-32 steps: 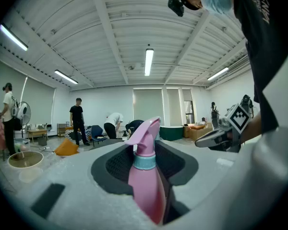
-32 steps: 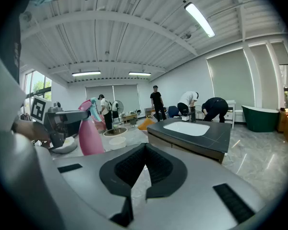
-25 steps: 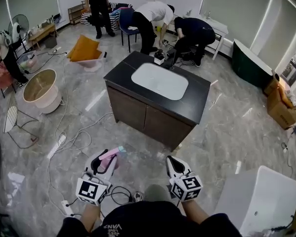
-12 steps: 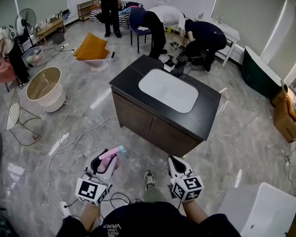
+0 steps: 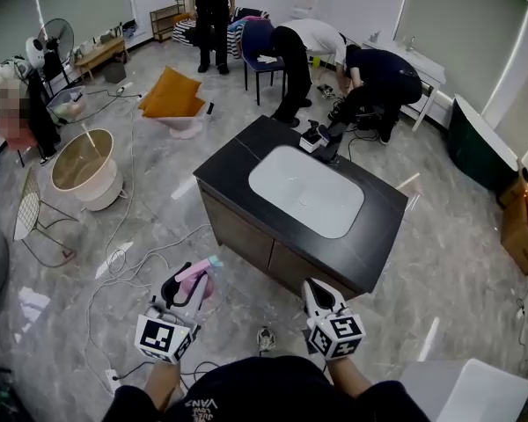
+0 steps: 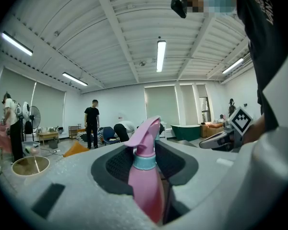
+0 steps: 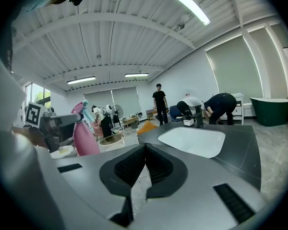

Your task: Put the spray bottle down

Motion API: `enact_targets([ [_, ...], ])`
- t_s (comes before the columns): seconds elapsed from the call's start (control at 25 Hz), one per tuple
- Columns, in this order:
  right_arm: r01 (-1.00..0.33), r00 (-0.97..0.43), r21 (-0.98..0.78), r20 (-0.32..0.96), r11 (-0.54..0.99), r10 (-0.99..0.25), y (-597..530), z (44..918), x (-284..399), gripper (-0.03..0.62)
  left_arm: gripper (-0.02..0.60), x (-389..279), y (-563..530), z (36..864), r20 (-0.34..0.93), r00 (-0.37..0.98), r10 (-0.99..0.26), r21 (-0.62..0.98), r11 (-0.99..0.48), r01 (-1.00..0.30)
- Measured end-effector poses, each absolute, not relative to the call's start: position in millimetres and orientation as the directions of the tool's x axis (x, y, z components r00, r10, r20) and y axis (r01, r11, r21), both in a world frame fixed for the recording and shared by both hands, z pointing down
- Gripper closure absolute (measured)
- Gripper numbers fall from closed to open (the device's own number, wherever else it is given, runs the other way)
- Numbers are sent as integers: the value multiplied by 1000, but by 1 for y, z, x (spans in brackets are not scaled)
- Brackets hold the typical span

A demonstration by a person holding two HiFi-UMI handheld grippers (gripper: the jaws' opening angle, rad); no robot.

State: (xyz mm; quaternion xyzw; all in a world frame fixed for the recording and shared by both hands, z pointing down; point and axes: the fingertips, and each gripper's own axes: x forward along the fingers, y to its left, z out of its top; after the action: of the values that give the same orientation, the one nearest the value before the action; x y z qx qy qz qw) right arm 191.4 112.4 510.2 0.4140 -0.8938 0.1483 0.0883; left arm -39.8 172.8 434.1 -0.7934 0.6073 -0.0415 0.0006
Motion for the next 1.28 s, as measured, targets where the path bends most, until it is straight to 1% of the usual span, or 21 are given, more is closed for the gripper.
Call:
enact_targets([
  [0.16, -753, -657, -193, 283, 629, -699, 72, 510, 191, 595, 433, -41, 134, 434, 56, 239, -969, -58, -242, -968],
  [0.32, -728, -683, -190, 281, 658, -674, 35, 511, 186, 595, 433, -47, 104, 438, 66, 187, -980, -42, -190, -981],
  [0.52, -711, -700, -203, 289, 673, -653, 2, 518, 174, 594, 433, -55, 71, 438, 52, 169, -984, -27, -170, -985],
  [0.8, -713, -698, -218, 306, 666, -647, -26, 524, 149, 594, 433, -89, 25, 437, 42, 154, -987, -13, -155, -988],
  [0.96, -752, -658, -216, 309, 623, -687, -49, 523, 136, 594, 433, -114, -13, 438, 40, 193, -980, -13, -193, -981],
  [1.28, -816, -578, -223, 310, 533, -755, -94, 523, 96, 594, 433, -150, -99, 436, 35, 329, -944, -56, -331, -942],
])
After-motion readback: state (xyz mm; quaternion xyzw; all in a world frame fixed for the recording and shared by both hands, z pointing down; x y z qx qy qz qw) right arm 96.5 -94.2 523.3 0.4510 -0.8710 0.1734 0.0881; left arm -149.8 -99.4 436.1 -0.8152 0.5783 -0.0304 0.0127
